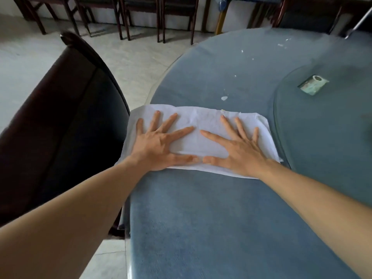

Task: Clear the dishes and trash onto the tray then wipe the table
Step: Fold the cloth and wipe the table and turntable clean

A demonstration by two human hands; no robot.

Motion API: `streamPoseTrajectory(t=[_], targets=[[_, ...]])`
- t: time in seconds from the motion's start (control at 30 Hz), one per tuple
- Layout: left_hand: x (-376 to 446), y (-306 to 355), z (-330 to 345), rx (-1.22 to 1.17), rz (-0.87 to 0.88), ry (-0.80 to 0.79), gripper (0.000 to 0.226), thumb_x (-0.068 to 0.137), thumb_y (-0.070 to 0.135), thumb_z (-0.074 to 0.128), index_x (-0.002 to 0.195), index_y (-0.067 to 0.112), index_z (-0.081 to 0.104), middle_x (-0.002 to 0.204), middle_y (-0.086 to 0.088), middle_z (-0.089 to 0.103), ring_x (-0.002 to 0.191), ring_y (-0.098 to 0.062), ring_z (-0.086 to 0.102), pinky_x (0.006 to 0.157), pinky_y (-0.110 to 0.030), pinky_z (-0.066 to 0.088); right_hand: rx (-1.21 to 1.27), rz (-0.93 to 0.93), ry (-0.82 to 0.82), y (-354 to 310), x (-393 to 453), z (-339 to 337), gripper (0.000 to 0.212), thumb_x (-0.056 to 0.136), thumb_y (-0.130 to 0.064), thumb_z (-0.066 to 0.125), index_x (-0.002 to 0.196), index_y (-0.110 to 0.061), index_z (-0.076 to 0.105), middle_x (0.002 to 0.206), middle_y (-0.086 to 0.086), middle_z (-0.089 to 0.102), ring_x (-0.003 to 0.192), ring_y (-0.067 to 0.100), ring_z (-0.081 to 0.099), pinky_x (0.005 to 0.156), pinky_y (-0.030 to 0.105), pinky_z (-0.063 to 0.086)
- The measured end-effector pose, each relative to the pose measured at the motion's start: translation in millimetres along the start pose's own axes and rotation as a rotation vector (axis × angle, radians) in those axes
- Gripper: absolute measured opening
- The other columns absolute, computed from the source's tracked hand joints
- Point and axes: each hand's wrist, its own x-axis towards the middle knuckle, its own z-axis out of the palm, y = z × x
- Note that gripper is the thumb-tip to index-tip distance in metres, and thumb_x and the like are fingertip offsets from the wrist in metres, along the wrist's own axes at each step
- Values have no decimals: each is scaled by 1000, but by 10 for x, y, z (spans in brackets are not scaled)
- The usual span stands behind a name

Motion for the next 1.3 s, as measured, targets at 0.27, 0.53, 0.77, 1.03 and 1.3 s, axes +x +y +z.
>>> streamPoseTrajectory(t=[0.27,0.53,0.77,1.03,1.3], targets=[[694,-251,-109,22,104,-31,96,50,112,14,138,80,-5,169,19,-9,156,-25,-17,118,-66,-10,14,91,18,52,446,-99,82,60,-110,1,136,-85,-13,167,-15,-34,157,28,-27,114,81,-3],[1677,-544,-216,28,214,-17,91,48,113,15,132,84,-7,169,22,-3,158,-22,-11,122,-61,-3,75,219,47,142,1087,-251,82,58,-110,1,135,-86,-12,170,-14,-29,158,29,-23,114,81,-1],[2520,-654,-345,33,319,-83,95,45,113,12,133,84,-7,168,23,-9,156,-19,-17,124,-58,-7,96,313,51,316,1598,-375,86,55,-110,0,137,-84,-13,169,-15,-31,159,30,-23,113,83,-2],[3344,-688,-399,68,401,-123,94,45,113,11,132,84,-11,168,23,-11,156,-20,-20,124,-57,-8,94,394,75,566,2133,-489,82,56,-110,-2,134,-86,-15,170,-14,-30,159,31,-22,112,84,0],[4118,-665,-385,84,501,-149,96,44,114,13,131,84,-12,167,25,-13,155,-20,-23,122,-57,-14,109,519,94,780,2522,-551,76,66,-108,9,137,-86,-8,171,-15,-26,159,31,-19,113,82,-1]])
